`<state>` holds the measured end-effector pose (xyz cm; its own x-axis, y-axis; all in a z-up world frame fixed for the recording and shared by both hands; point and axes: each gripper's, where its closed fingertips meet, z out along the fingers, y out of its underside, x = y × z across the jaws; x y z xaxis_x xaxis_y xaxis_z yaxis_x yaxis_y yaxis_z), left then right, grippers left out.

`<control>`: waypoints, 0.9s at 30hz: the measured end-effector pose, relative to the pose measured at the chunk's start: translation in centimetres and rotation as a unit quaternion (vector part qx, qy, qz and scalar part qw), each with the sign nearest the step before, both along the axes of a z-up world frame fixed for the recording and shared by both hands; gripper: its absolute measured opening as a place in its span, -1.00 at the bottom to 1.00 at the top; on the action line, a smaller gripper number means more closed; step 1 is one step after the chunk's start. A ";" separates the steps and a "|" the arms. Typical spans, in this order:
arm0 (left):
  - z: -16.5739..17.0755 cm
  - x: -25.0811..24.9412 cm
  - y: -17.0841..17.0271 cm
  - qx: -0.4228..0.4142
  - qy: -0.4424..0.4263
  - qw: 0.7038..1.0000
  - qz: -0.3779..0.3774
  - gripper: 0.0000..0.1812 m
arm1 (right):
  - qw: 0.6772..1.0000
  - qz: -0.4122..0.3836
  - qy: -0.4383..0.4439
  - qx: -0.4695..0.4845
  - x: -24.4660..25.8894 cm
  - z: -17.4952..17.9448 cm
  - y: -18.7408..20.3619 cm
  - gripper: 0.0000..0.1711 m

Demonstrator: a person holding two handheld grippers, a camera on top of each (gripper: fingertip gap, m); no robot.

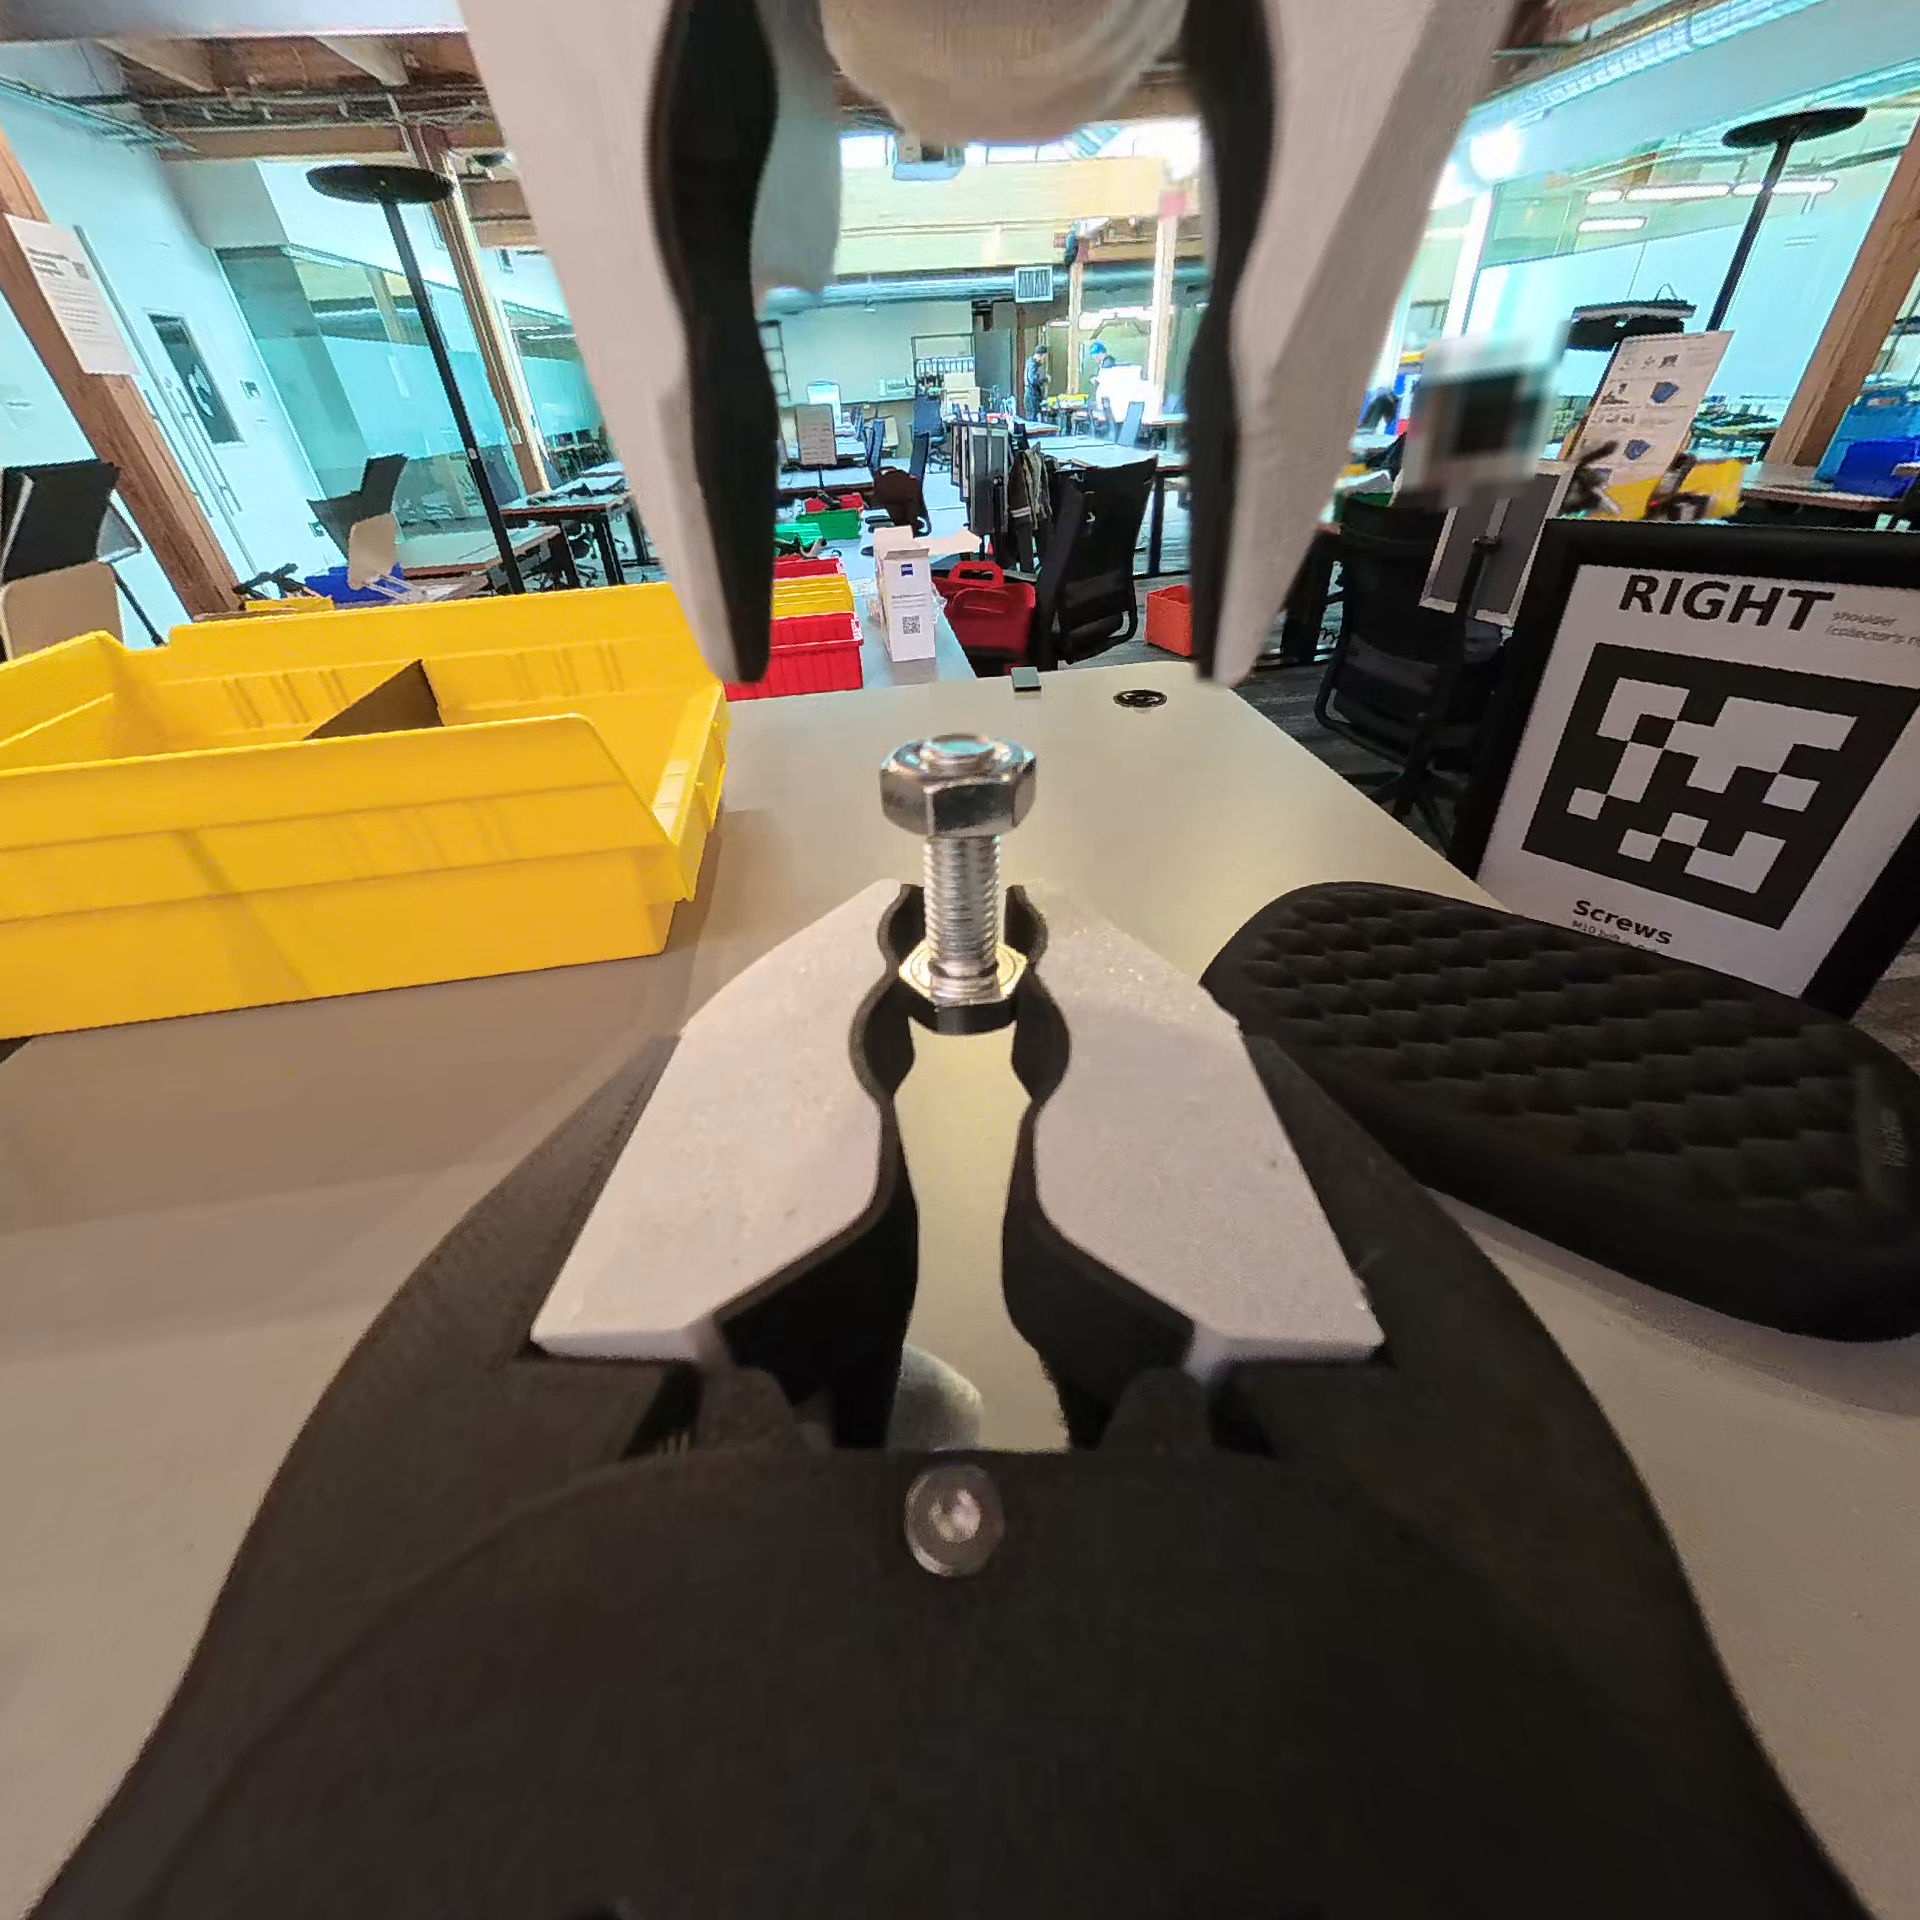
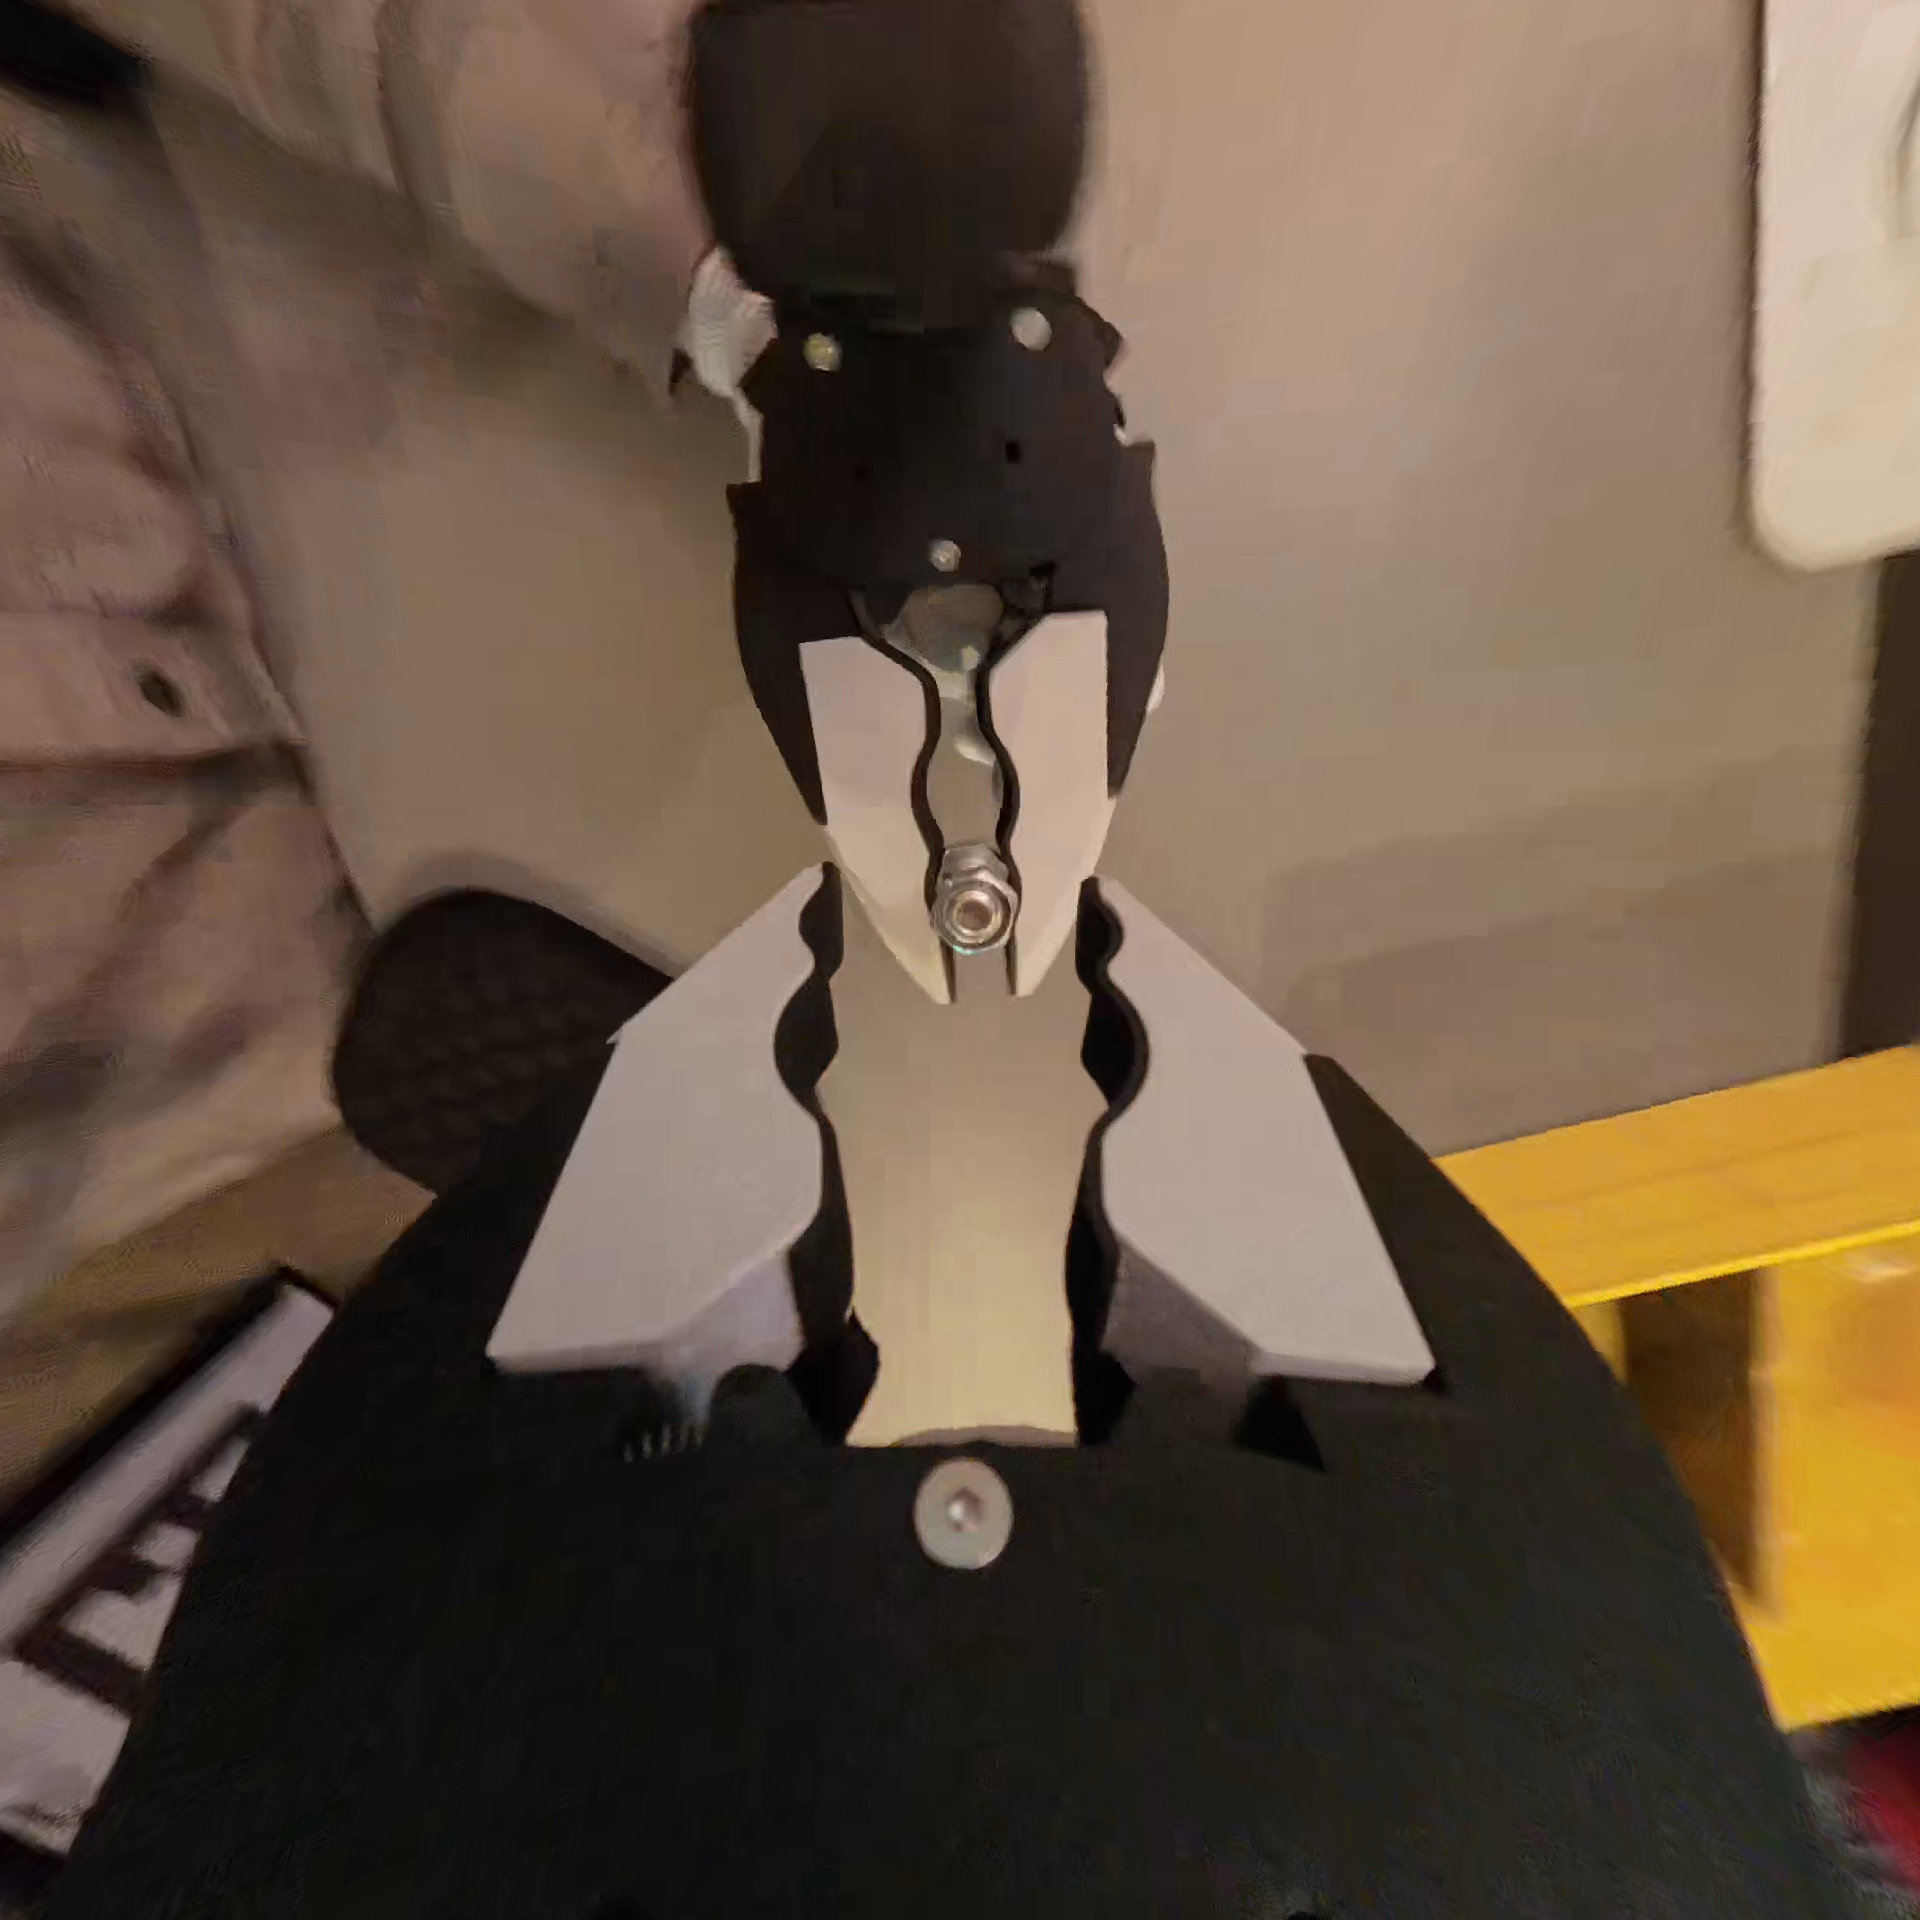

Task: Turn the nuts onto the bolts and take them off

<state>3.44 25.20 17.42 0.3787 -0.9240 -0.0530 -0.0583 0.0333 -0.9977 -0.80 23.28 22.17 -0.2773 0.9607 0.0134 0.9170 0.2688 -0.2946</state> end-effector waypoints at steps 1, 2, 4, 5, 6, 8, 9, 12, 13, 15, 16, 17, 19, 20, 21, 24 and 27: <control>0.0 0.0 0.0 0.000 0.000 1.000 0.000 -0.83 | 0.999 -0.037 0.002 -0.020 0.2 -0.4 0.3 -0.49; 0.0 0.0 0.0 0.001 0.000 1.000 0.001 -0.83 | 0.997 -0.066 0.006 -0.036 0.4 -0.8 0.4 -0.53; 0.0 0.0 0.0 0.001 0.001 1.000 0.001 -0.83 | 0.992 -0.107 0.005 -0.061 0.8 -1.8 0.6 -0.52; 0.0 0.0 0.0 0.001 0.001 1.000 0.001 -0.83 | 0.991 -0.113 0.012 -0.070 0.8 -2.1 0.5 -0.55; 0.0 0.0 0.0 0.002 0.002 1.000 0.001 -0.83 | 0.990 -0.117 0.013 -0.075 0.8 -2.3 0.4 -0.58; 0.0 0.0 0.0 0.001 0.001 1.000 0.002 -0.83 | 0.990 -0.119 0.025 -0.070 0.6 -2.4 0.6 -0.75; 0.0 0.0 0.0 -0.001 0.000 1.000 0.002 -0.83 | 0.990 -0.116 0.027 -0.073 0.5 -2.4 0.3 -0.81; -0.1 0.0 -0.1 0.002 0.003 1.000 0.000 -0.83 | 0.996 -0.079 0.020 -0.043 0.7 -2.5 0.3 -0.81; -0.1 0.1 -0.2 0.004 0.005 1.000 -0.002 -0.83 | 0.997 -0.061 0.015 -0.035 0.8 -2.5 0.2 -0.81; 0.0 0.3 -0.2 0.001 0.002 1.000 -0.005 -0.83 | 1.000 -0.005 0.003 -0.012 0.9 -2.5 0.2 -0.81; -0.1 0.3 -0.2 0.000 0.002 1.000 -0.005 -0.83 | 1.000 0.024 -0.007 0.002 1.0 -2.5 0.2 -0.81; 0.0 0.2 -0.2 0.000 0.001 1.000 -0.005 -0.84 | 0.998 0.065 -0.015 0.020 1.0 -2.5 0.2 -0.81; -0.1 0.2 -0.2 -0.001 0.003 1.000 -0.003 -0.84 | 0.981 0.179 -0.032 0.073 1.2 -2.6 0.4 -0.81; 0.0 0.2 -0.2 -0.001 0.001 1.000 -0.005 -0.84 | 0.968 0.224 -0.046 0.099 1.2 -2.6 0.5 -0.81; 0.0 0.3 -0.3 0.002 0.001 1.000 -0.008 -0.84 | 0.952 0.277 -0.055 0.122 1.2 -2.6 0.3 -0.81; -0.1 0.3 -0.3 -0.001 0.002 1.000 -0.009 -0.84 | 0.871 0.434 -0.090 0.212 1.4 -2.6 0.8 -0.81; -0.1 0.3 -0.2 -0.003 0.004 1.000 -0.008 -0.83 | 0.736 0.597 -0.102 0.304 1.2 -2.6 1.3 -0.81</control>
<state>3.72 24.97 17.29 0.3627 -0.9306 -0.0496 -0.0662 0.0274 -0.9974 0.37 24.53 19.57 -0.9742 -0.1351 0.1806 -0.0709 0.9436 0.3233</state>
